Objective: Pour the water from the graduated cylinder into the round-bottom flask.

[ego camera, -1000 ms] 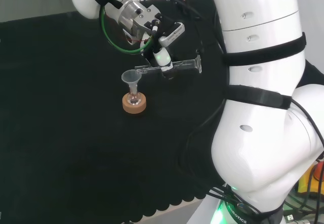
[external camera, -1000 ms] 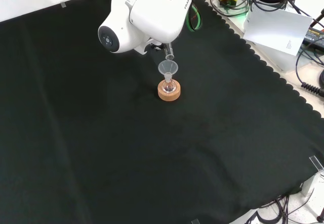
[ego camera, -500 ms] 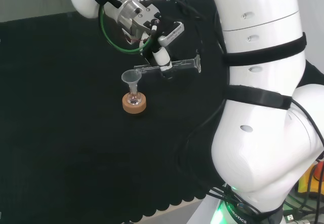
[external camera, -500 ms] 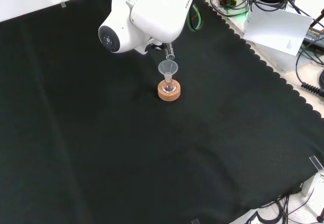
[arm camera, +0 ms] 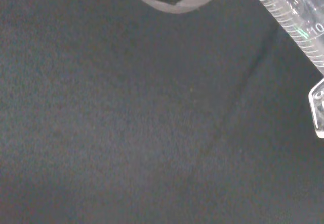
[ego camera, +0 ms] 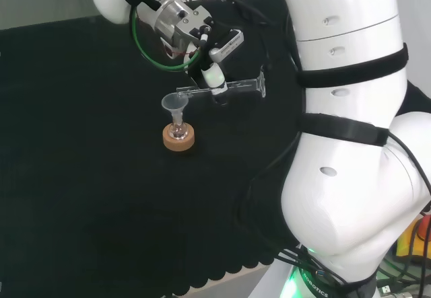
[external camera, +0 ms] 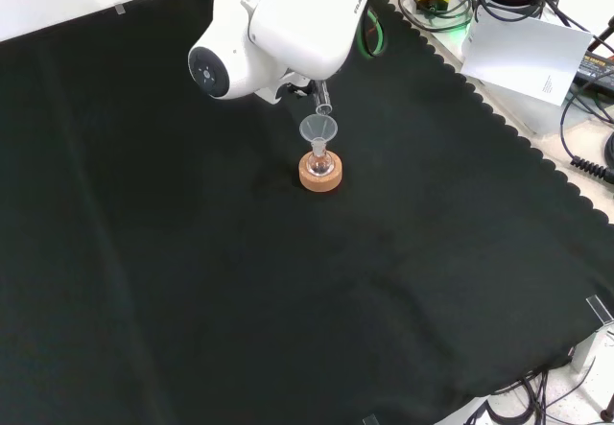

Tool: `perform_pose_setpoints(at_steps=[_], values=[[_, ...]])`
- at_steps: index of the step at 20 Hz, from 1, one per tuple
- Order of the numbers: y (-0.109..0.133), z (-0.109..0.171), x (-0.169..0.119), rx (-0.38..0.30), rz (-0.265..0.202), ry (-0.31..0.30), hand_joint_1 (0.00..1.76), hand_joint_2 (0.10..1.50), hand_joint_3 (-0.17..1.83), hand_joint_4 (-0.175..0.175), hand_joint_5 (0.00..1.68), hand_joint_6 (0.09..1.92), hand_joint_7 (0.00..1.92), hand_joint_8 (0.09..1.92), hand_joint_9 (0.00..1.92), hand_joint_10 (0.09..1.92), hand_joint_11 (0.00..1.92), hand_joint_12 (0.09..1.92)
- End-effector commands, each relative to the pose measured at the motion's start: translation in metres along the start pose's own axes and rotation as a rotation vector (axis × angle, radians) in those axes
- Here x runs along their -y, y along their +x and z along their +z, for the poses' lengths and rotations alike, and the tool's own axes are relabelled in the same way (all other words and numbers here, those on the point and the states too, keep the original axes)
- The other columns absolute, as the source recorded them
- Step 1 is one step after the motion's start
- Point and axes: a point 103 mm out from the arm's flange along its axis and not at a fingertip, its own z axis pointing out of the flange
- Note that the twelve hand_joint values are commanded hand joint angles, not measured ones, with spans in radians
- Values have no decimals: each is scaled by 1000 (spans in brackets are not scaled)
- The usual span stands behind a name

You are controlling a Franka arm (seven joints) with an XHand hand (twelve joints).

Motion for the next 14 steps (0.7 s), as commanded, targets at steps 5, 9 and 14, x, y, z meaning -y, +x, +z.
perform_pose_setpoints(at_steps=[5,9,14], values=[[-1,-3,7,-42,-81,-182,1303,996,-2,-175,1239,559,1297,511,1655,87,1199,771],[-2,-5,9,-57,-106,-223,1303,996,-2,-175,1239,559,1297,511,1654,87,1201,771],[-11,-3,10,-132,-165,-320,1303,997,-1,-175,1239,559,1297,511,1653,87,1202,771]])
